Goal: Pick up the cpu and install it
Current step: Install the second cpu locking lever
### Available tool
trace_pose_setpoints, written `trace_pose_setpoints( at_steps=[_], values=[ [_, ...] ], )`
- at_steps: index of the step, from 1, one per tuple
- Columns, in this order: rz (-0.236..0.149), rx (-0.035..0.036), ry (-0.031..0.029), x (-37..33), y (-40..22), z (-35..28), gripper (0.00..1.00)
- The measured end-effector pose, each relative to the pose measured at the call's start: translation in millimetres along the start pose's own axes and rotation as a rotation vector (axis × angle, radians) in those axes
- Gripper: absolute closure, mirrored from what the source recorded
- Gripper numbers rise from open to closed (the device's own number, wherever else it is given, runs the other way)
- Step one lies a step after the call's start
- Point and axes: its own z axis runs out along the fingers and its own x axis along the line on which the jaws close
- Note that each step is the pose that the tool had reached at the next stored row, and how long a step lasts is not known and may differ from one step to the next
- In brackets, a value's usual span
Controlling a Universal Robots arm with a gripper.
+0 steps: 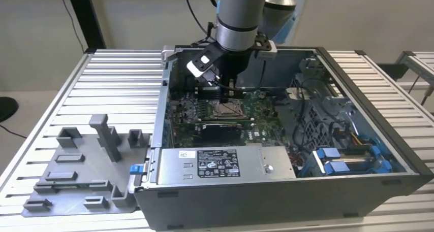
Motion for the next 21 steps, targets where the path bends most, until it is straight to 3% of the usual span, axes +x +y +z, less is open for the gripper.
trace_pose_setpoints(
  at_steps=[5,13,17,21],
  values=[
    [0.000,-0.0001,0.0028,-0.8,0.1,6.8,1.00],
    [0.000,-0.0006,0.0198,-1.5,-2.8,14.0,1.00],
    [0.001,-0.0006,0.0223,-1.8,-8.5,18.5,1.00],
    [0.003,-0.0008,0.0251,-2.5,-9.0,24.4,1.00]
  ],
)
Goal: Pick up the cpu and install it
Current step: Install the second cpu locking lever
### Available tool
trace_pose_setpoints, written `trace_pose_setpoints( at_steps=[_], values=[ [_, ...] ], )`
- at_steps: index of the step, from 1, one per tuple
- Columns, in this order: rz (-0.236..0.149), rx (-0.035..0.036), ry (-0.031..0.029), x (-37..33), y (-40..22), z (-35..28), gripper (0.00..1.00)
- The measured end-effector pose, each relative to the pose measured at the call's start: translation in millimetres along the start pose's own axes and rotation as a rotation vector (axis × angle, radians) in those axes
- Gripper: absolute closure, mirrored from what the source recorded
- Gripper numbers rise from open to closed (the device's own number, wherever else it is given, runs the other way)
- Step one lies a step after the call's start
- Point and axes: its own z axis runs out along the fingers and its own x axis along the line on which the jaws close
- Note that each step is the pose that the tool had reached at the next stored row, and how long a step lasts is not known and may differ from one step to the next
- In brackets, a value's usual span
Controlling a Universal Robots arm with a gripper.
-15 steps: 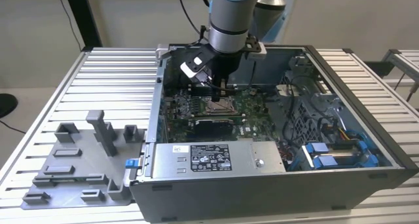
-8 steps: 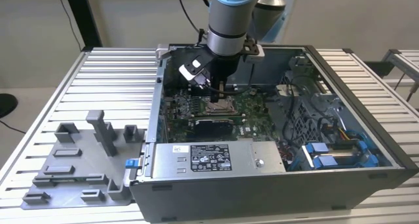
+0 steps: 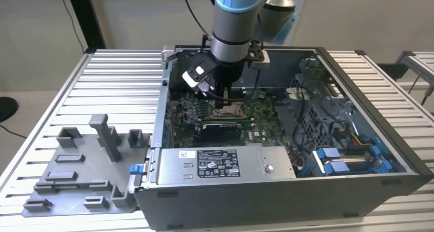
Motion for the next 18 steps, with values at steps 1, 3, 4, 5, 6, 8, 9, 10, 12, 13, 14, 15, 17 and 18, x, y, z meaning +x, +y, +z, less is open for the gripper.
trace_pose_setpoints(
  at_steps=[1,3,4,5,6,8,9,10,12,13,14,15,17,18],
  values=[
    [0.000,-0.0002,0.0007,-0.1,-0.7,0.9,1.00],
    [0.001,-0.0003,0.0014,-0.3,-3.5,2.6,1.00],
    [0.001,-0.0002,0.0013,-0.4,-5.4,3.5,1.00],
    [0.002,-0.0003,0.0013,-0.5,-6.9,4.5,1.00],
    [0.002,-0.0004,0.0014,-0.7,-8.1,5.8,1.00],
    [0.003,-0.0004,0.0013,-1.0,-9.8,7.8,1.00],
    [0.003,-0.0005,0.0014,-1.1,-10.5,8.6,1.00],
    [0.004,-0.0005,0.0014,-1.2,-11.1,9.2,1.00],
    [0.004,-0.0005,0.0013,-2.0,-12.2,10.1,1.00],
    [0.004,-0.0007,0.0015,-2.5,-12.6,10.9,1.00],
    [0.005,-0.0008,0.0016,-2.8,-13.2,12.3,1.00],
    [0.005,-0.0009,0.0016,-3.2,-13.7,13.8,1.00],
    [0.006,-0.0009,0.0016,-3.7,-14.3,17.4,1.00],
    [0.006,-0.0009,0.0025,-4.0,-14.3,19.1,1.00]
  ],
)
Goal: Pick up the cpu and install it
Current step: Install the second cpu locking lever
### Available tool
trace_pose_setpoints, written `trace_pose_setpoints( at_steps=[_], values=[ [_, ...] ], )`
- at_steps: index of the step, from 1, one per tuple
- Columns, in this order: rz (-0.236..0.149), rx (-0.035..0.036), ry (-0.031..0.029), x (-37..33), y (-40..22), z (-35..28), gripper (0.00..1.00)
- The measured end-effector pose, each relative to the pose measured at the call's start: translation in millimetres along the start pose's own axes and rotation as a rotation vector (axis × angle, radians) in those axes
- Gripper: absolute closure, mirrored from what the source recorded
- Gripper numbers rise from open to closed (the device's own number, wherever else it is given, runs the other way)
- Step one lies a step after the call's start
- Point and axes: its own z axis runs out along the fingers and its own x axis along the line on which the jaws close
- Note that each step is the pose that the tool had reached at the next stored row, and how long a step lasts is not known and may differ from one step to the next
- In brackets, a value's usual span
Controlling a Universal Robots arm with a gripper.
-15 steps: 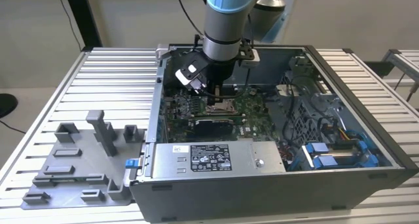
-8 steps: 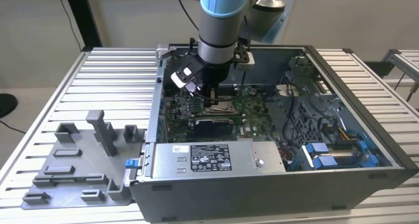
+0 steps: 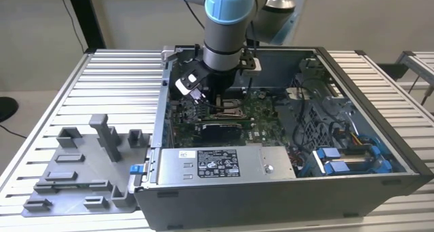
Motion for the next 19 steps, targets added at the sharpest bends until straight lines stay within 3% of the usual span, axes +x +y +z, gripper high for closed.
trace_pose_setpoints(
  at_steps=[5,11,19],
  values=[
    [0.003,-0.0012,0.0129,-0.9,0.2,6.7,1.00],
    [0.004,-0.0028,0.0327,-1.5,0.4,13.3,1.00],
    [0.006,-0.0070,0.0525,-3.6,-1.3,18.5,1.00]
  ],
)
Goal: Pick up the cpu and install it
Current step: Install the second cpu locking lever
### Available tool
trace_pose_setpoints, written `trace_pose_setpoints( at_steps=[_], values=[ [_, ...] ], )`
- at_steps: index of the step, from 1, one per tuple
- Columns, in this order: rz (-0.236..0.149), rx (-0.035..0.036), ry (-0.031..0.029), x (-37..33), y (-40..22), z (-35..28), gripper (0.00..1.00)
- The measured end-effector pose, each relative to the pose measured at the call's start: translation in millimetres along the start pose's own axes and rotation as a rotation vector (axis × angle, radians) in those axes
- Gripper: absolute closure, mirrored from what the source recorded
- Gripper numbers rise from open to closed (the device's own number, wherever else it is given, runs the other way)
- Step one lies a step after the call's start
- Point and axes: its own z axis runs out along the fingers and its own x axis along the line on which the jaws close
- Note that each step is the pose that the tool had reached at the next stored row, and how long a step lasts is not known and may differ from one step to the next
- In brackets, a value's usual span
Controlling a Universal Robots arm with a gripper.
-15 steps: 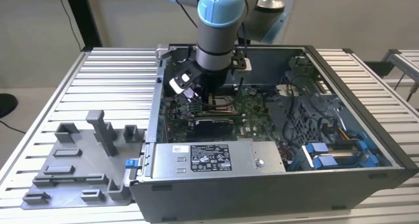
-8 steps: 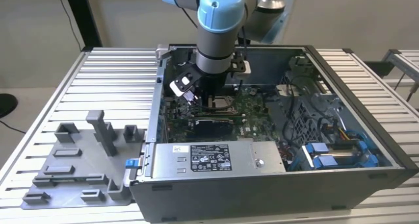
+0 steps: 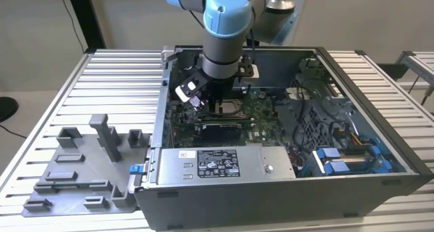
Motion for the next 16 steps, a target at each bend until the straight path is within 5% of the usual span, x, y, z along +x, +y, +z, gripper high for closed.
trace_pose_setpoints(
  at_steps=[6,11,16],
  values=[
    [0.002,-0.0011,0.0030,-9.5,0.0,-0.8,1.00],
    [0.002,-0.0012,0.0058,-10.0,-0.2,-3.2,1.00],
    [0.002,-0.0011,0.0063,-6.2,-0.7,-22.7,1.00]
  ],
)
